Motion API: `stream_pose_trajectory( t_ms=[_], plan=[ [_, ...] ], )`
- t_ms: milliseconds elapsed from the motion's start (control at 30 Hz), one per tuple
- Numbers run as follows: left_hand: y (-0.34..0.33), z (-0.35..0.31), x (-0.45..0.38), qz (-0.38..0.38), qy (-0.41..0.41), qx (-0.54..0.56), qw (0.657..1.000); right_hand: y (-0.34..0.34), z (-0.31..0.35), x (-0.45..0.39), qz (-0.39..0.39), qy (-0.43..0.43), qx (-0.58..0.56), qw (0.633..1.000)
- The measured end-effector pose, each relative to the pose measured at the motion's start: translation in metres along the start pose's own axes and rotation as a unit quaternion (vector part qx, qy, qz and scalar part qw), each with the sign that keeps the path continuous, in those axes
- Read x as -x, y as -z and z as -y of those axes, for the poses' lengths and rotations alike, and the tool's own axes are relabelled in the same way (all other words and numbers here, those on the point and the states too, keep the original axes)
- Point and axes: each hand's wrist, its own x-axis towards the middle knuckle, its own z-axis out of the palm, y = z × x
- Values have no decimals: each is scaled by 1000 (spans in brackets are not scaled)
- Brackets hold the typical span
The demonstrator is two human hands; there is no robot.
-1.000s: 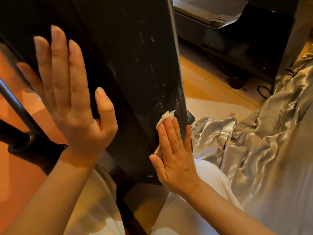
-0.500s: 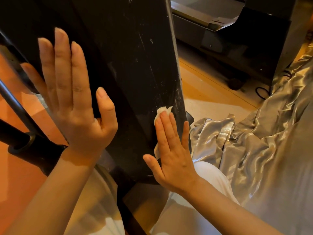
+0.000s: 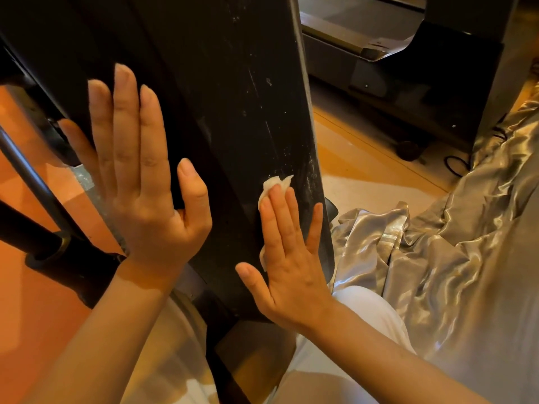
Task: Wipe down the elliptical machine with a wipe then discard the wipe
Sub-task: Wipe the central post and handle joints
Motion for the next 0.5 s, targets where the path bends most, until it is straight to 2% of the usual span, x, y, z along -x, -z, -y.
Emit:
stream_pose_trajectory(
  t_ms=[133,333,500],
  plan=[
    [-3,8,2,13,-23,4,1000,0,15,-13,-20,-22,-29,999],
    [-5,9,4,9,-19,13,1000,-9,2,31,19,-33,15,999],
    [-7,1,9,-8,-5,14,1000,-2,10,6,-7,-28,-15,999]
  ],
)
